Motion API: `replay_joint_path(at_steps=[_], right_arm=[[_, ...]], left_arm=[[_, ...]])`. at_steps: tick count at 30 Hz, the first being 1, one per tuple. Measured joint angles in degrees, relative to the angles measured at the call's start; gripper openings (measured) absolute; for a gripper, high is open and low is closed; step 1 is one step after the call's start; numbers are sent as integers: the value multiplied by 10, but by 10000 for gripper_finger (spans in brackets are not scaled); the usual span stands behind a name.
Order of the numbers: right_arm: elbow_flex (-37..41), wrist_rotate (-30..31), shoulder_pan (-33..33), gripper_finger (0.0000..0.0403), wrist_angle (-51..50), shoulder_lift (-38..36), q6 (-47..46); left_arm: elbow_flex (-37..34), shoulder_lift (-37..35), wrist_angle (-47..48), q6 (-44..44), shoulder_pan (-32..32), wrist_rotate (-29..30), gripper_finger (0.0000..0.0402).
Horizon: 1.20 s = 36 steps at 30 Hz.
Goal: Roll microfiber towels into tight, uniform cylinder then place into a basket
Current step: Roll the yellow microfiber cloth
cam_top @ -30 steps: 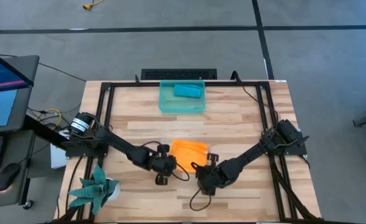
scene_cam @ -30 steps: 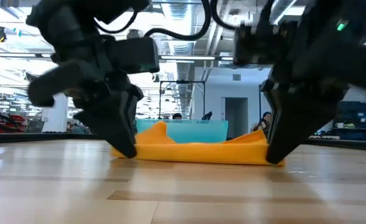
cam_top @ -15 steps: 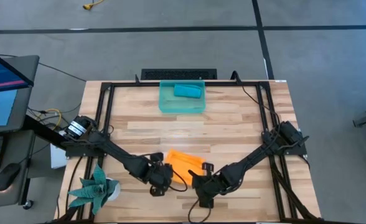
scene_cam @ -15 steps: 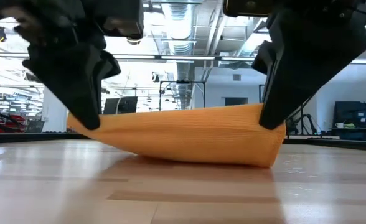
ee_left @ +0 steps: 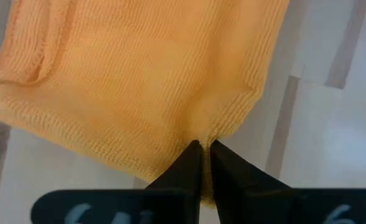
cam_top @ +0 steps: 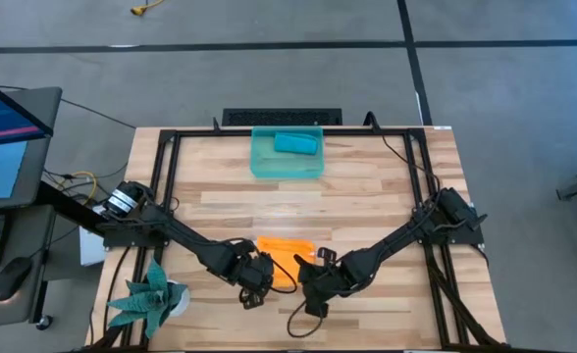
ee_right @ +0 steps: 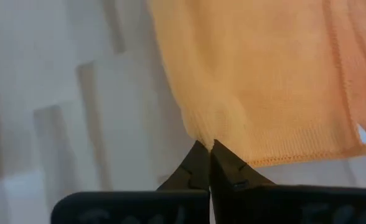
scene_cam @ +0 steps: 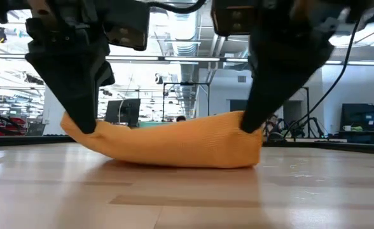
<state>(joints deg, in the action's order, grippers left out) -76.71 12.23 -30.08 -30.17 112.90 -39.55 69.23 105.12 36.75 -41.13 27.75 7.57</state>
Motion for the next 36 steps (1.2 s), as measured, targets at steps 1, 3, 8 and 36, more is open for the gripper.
replay_joint_path(at_steps=[1, 3, 8, 36], right_arm=[[0, 6, 3, 9, 0, 0, -1], [0, 12, 10, 5, 0, 0, -1], [0, 13, 33, 11, 1, 0, -23], [-1, -55, 193, 5, -33, -1, -72]], left_arm=[[0, 0, 0, -1, 0, 1, 16], [0, 0, 0, -2, 0, 2, 16], [0, 0, -1, -2, 3, 1, 16], [1, 0, -4, 25, 2, 12, 16]])
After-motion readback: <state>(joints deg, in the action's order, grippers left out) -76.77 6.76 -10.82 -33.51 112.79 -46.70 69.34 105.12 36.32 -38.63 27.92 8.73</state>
